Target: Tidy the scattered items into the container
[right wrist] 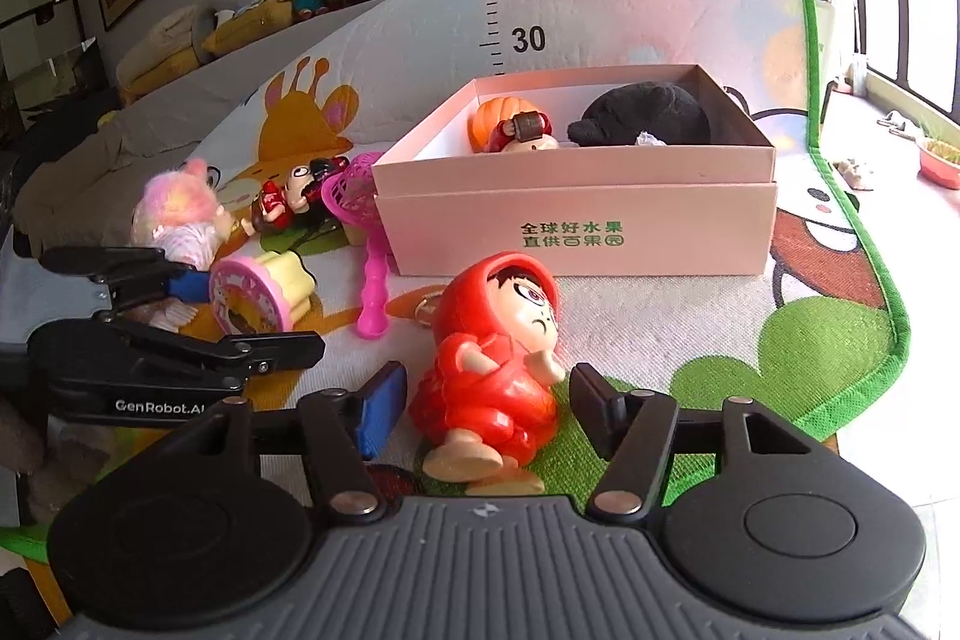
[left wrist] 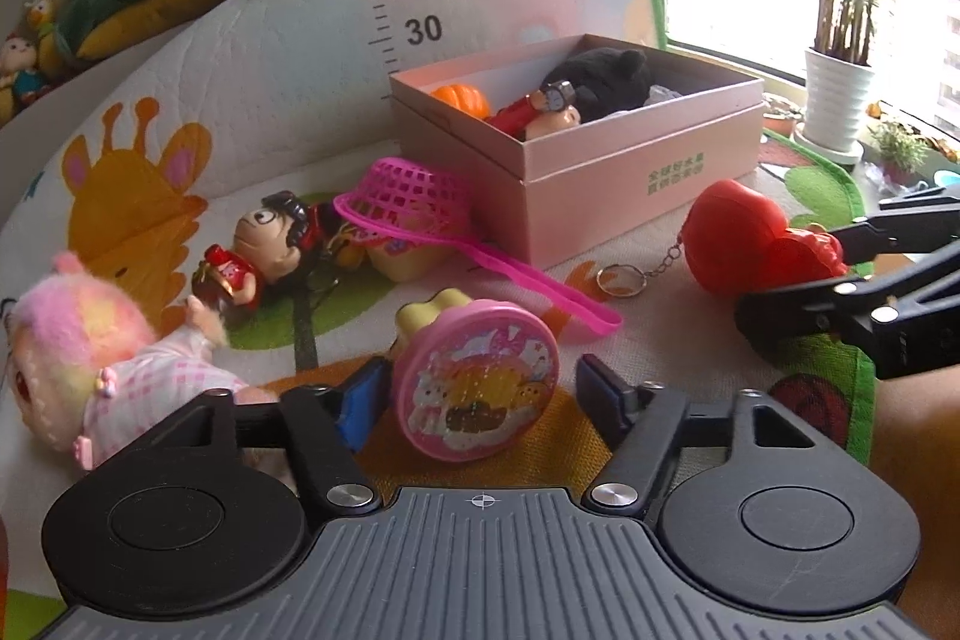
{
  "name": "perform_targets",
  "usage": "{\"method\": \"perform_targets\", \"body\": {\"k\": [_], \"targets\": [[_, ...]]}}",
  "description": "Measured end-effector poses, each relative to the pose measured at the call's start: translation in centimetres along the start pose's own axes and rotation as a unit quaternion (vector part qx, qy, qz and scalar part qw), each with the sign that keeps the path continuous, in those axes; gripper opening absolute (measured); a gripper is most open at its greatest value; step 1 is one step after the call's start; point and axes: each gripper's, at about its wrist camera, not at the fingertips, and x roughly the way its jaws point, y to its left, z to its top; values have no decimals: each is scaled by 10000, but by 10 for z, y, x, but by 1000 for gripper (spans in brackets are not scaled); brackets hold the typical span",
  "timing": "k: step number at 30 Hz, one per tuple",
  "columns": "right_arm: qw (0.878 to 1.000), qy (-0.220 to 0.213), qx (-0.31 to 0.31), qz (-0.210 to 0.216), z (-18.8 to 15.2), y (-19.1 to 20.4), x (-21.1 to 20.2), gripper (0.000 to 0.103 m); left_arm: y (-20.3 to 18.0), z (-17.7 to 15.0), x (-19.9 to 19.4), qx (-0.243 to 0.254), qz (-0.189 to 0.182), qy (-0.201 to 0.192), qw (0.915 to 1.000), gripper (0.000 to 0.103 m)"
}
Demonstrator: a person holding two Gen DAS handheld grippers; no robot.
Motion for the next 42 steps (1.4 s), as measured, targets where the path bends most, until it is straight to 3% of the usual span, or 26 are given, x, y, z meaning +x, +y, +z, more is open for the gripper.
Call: {"method": "perform_targets", "body": {"k": [2, 17, 22, 29, 32, 34, 38, 42], "targets": [[10000, 29, 11, 45, 1, 0, 0, 50, -2, 1, -4, 50, -70, -26, 10000, 62], [9996, -25, 206, 212, 8, -8, -30, 50, -33, 11, -36, 478, -742, -213, 9959, 59], [9985, -134, 454, 263, 20, -19, -32, 50, -36, 35, -32, 571, -687, -515, 9947, 51], [9951, -694, 650, 256, 72, -42, -33, 50, -23, 78, -32, 558, -606, -1075, 9908, 49], [9949, -707, 622, 360, 82, -43, -27, 50, -11, 71, -41, 430, -599, -1079, 9914, 54], [9959, -534, 515, 518, 75, -36, -22, 49, -3, 57, -46, 324, -536, -981, 9932, 62], [9964, 71, 431, 720, 41, -18, -10, 49, 8, 25, -53, 41, -599, -641, 9961, 72], [9972, 319, 286, 615, 12, -1, -3, 49, 6, 2, -60, -83, -916, -459, 9947, 85]]}}
